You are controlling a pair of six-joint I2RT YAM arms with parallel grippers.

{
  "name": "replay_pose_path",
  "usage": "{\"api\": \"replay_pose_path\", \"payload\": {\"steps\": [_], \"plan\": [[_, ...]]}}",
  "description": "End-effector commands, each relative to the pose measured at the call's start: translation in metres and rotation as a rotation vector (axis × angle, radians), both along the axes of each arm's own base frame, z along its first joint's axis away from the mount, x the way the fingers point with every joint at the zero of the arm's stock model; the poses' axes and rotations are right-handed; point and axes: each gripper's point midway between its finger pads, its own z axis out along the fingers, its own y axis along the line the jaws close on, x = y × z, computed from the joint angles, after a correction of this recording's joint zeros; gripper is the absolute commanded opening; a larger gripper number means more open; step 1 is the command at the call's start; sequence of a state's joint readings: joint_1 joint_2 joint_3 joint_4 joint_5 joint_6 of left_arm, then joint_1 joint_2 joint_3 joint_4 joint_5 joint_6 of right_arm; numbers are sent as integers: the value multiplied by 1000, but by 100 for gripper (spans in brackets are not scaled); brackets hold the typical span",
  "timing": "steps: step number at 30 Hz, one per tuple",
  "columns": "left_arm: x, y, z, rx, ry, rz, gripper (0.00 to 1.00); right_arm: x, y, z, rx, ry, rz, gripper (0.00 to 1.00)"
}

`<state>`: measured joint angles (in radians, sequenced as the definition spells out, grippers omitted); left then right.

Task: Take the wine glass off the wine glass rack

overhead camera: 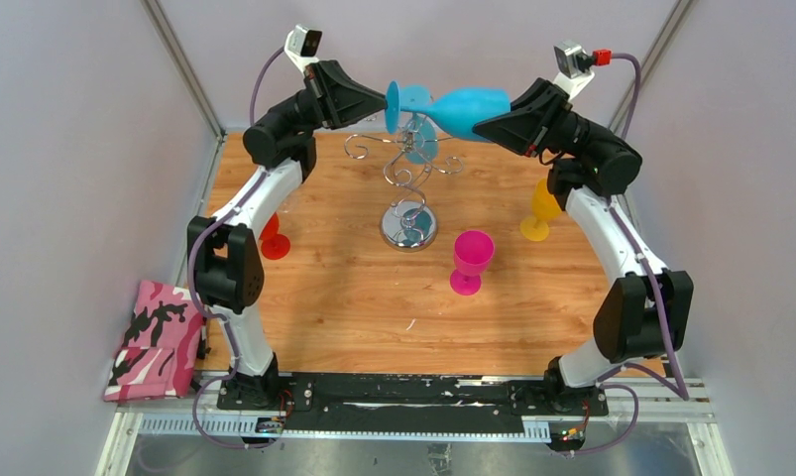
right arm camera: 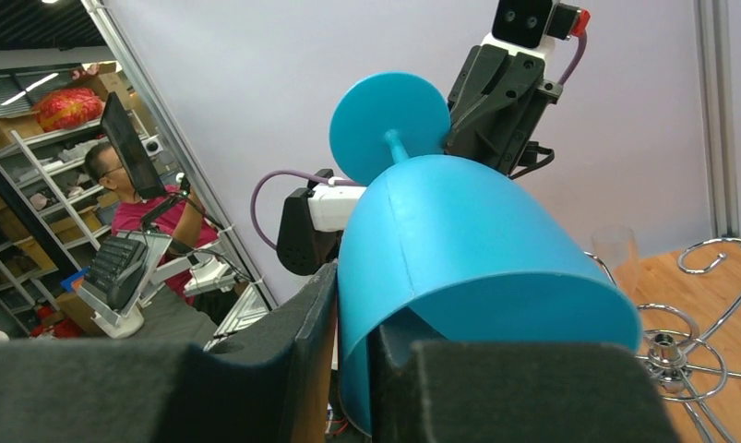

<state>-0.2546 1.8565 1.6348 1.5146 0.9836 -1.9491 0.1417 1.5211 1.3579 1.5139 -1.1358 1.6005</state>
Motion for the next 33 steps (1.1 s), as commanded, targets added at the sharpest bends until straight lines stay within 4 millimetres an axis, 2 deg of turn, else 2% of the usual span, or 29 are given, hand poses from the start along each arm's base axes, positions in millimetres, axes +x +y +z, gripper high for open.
{"api": "replay_pose_path", "payload": {"steps": [1,4,7,11,13,16,19,20,21,23,24,25,27,28,29,31,32,33], "plan": [[-6,4,-4,-11,-81,20,0,-6,4,3,25,-58,20,15],[-10,5,-3,-7,-85,19,0,3,4,2,34,-25,25,1],[-13,5,-2,-3,-95,24,2,6,3,2,35,-12,25,0],[-8,11,0,-9,-96,41,21,1,-5,4,36,-17,2,0],[2,17,0,-19,-83,59,32,-9,-11,9,40,-42,-19,0],[21,26,0,-40,-49,79,41,-29,-19,19,38,-87,-48,0],[39,34,2,-67,-14,83,43,-45,-27,27,23,-115,-98,0],[43,36,3,-77,-4,83,40,-46,-29,28,9,-114,-129,0],[47,36,3,-81,0,83,28,-43,-32,28,-10,-107,-171,0],[53,34,2,-72,18,89,2,-27,-39,25,-73,-70,-299,0],[58,33,1,-55,33,108,0,-13,-43,21,-118,-20,-392,0],[65,29,-3,-24,62,140,0,13,-53,-3,-225,42,-551,0],[81,21,-12,62,107,252,0,32,-77,-13,-348,79,-772,0],[95,19,-21,129,138,334,0,44,-101,-16,-379,114,-876,0],[100,19,-21,192,136,427,0,51,-113,-19,-406,147,-936,0],[126,25,-46,393,197,643,0,66,-136,-31,-476,221,-1044,0],[137,32,-56,508,233,765,0,74,-149,-40,-522,267,-1110,0],[145,48,-79,675,269,904,0,84,-161,-51,-570,304,-1162,0]]}}
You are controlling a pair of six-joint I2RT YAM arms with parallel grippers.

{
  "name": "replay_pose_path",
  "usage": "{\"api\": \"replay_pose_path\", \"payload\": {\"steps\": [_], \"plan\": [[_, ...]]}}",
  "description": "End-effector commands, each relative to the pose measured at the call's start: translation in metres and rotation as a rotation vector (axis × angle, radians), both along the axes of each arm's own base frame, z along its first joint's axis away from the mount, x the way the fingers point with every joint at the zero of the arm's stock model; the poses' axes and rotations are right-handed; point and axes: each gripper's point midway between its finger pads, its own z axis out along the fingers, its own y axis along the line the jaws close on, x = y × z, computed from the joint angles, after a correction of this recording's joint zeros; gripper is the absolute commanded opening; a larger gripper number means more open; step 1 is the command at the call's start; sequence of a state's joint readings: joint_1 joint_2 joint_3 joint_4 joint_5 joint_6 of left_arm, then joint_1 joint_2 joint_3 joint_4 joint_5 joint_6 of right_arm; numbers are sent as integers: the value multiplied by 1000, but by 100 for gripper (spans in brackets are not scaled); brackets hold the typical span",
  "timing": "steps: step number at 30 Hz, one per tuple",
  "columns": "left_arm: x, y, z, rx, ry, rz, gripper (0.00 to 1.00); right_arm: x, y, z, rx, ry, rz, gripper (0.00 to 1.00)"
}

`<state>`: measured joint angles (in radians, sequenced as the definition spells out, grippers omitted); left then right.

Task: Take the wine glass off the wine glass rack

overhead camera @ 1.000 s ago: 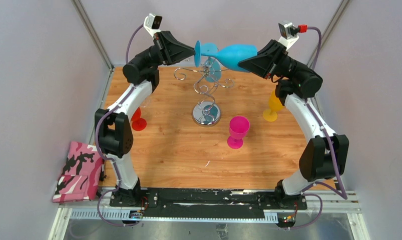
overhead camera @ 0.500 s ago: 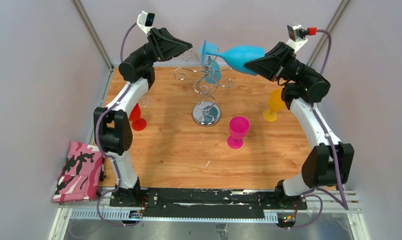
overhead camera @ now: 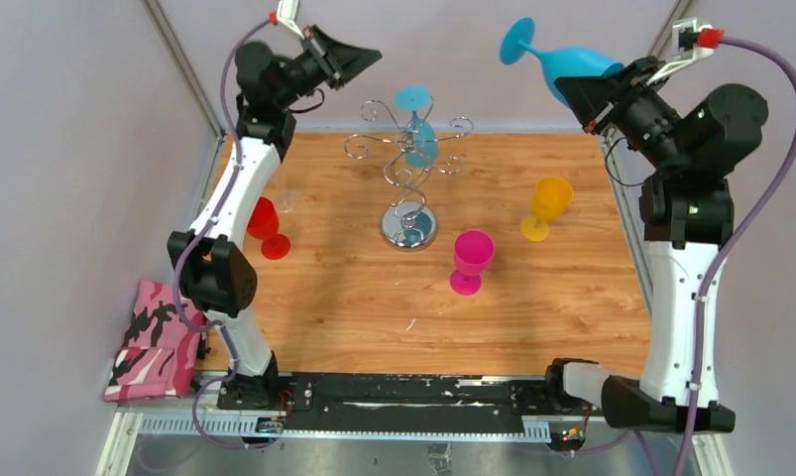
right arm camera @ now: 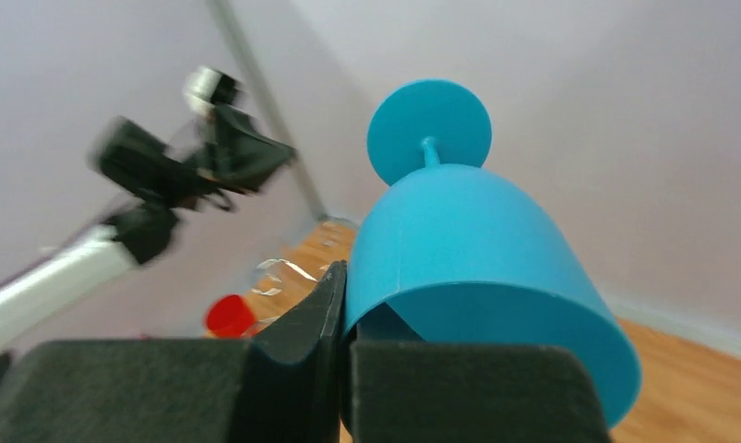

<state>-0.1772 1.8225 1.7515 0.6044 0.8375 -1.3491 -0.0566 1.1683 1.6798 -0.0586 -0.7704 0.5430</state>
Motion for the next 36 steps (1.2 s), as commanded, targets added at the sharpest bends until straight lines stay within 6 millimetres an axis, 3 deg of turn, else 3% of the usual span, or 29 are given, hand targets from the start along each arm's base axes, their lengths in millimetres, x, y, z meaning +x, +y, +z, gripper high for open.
{"api": "replay_pose_path", "payload": {"steps": [1,4,8,12,15,21,26,32,36], "plan": [[19,38,-55,617,129,472,0,58,-75,-112,-235,402,-402,0],[17,48,-45,704,132,579,0,81,-118,-145,-306,547,-582,0],[11,78,-56,861,159,792,0,104,-164,-200,-371,746,-715,0],[-1,109,-54,1000,155,996,0,114,-198,-244,-434,881,-795,0],[-9,114,-55,1040,145,1016,0,117,-216,-277,-516,1001,-831,0],[-18,116,-65,1079,143,999,0,119,-219,-323,-594,1130,-775,0],[-16,107,-74,1082,140,946,0,126,-218,-358,-610,1202,-732,0],[-9,99,-88,1084,130,920,0,157,-205,-389,-549,1209,-630,0],[-3,94,-95,1099,129,898,0,173,-208,-406,-546,1238,-617,0]]}}
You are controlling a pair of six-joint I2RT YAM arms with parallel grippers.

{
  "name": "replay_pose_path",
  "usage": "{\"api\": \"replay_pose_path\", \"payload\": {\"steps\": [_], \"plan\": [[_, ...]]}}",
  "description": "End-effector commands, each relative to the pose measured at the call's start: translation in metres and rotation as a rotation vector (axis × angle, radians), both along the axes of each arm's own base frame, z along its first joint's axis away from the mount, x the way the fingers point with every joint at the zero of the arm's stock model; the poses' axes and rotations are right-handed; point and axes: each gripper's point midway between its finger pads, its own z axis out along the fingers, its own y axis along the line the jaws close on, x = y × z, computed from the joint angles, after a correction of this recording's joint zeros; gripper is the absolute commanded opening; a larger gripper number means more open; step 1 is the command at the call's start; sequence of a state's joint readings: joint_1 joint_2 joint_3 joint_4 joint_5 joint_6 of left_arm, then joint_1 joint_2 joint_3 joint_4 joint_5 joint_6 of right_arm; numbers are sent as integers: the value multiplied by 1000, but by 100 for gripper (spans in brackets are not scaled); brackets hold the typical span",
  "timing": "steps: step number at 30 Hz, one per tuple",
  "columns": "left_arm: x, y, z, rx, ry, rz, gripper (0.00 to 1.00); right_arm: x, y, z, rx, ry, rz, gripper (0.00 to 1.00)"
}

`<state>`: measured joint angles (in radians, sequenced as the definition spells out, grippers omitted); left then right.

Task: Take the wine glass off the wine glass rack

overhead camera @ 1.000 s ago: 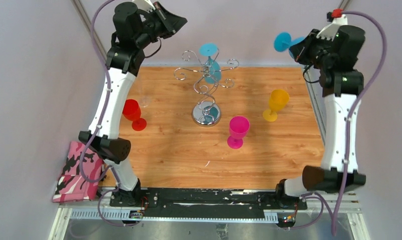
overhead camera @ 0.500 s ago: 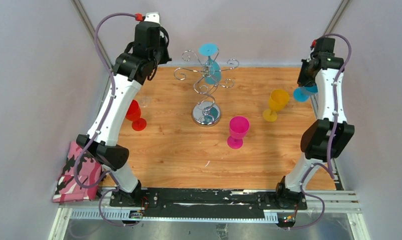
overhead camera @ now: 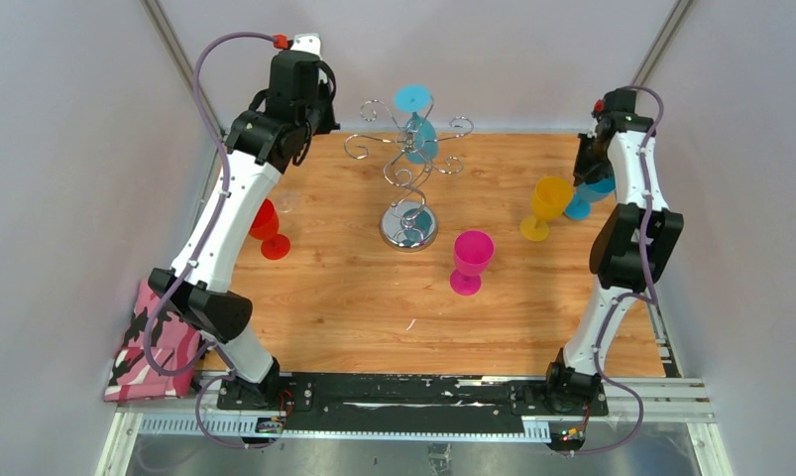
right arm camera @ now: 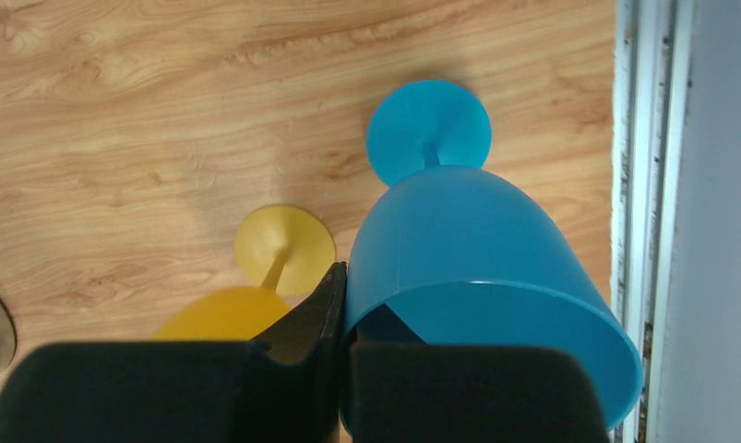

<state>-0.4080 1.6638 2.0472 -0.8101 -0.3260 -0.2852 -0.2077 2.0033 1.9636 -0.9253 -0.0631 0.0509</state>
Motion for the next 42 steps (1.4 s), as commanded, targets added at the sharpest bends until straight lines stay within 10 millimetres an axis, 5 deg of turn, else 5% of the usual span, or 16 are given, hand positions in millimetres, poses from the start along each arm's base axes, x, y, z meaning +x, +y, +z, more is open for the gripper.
{"api": "replay_pose_path", "payload": {"steps": [1,12,14,22,32,38,42], "plan": [[6,-8,2,3,-22,-29,0,17,-2,-14,31,7,17,0],[13,-17,-6,-10,-12,-59,0,20,-3,-25,31,20,16,0],[14,-19,-8,-10,-9,-65,0,22,-2,-20,35,7,19,9],[14,-22,-10,-10,-2,-82,0,19,-4,17,10,-37,12,37],[20,-50,2,-79,-40,-207,0,3,2,96,-20,-228,-7,40],[27,-107,26,-262,-88,-443,46,-24,12,156,-50,-432,-31,49],[40,-133,36,-424,-84,-539,57,-38,33,186,10,-576,4,54]]}}
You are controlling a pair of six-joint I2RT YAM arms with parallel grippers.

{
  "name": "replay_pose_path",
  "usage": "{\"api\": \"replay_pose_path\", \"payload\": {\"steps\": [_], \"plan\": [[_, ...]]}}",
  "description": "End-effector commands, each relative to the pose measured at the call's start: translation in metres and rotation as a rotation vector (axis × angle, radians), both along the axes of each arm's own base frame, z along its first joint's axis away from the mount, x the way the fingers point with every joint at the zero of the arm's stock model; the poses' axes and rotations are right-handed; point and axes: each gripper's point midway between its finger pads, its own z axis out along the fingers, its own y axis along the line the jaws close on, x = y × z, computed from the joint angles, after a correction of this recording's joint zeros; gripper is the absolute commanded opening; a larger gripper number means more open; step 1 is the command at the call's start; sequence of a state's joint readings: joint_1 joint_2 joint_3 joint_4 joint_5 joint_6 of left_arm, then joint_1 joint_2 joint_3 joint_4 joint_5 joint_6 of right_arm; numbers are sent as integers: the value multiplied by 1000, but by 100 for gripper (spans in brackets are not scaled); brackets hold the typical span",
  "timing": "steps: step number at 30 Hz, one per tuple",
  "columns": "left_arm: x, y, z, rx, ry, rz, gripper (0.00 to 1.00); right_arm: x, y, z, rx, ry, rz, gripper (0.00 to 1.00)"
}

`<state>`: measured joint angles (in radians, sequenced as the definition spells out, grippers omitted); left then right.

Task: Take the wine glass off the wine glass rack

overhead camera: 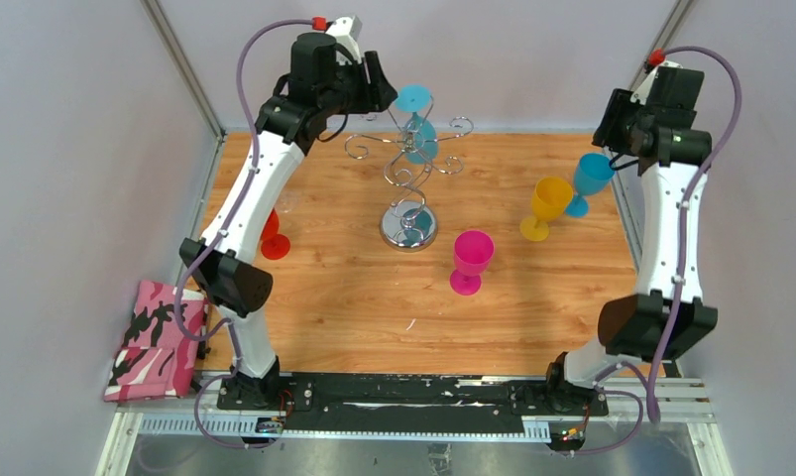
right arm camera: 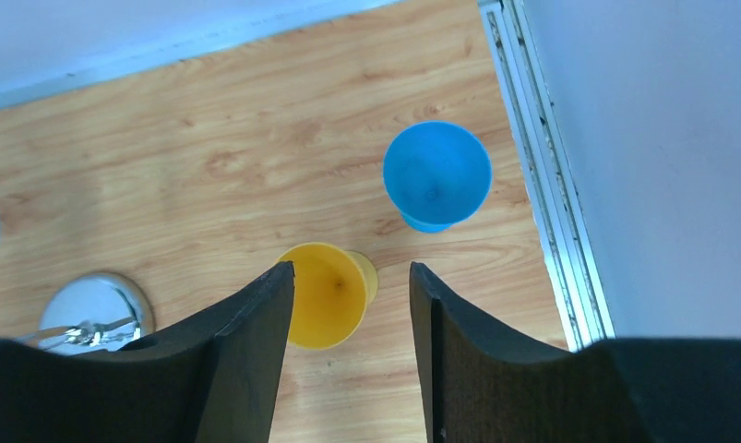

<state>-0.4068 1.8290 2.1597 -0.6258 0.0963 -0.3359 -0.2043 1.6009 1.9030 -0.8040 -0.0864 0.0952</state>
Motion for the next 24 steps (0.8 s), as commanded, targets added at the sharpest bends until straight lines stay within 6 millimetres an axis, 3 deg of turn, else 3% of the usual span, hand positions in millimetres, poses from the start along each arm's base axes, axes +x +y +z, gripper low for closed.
{"api": "replay_pose_path", "payload": {"steps": [1,10,14,24], "plan": [[10,-40,26,-231,-8,-182,58,-5,22,25,60,-147,45,55],[47,-37,9,-311,52,-147,59,-18,37,52,87,-262,92,56],[51,-29,2,-280,53,-120,60,-19,39,55,93,-285,99,56],[50,-41,-19,-309,117,-187,60,-20,39,60,94,-317,91,56]]}}
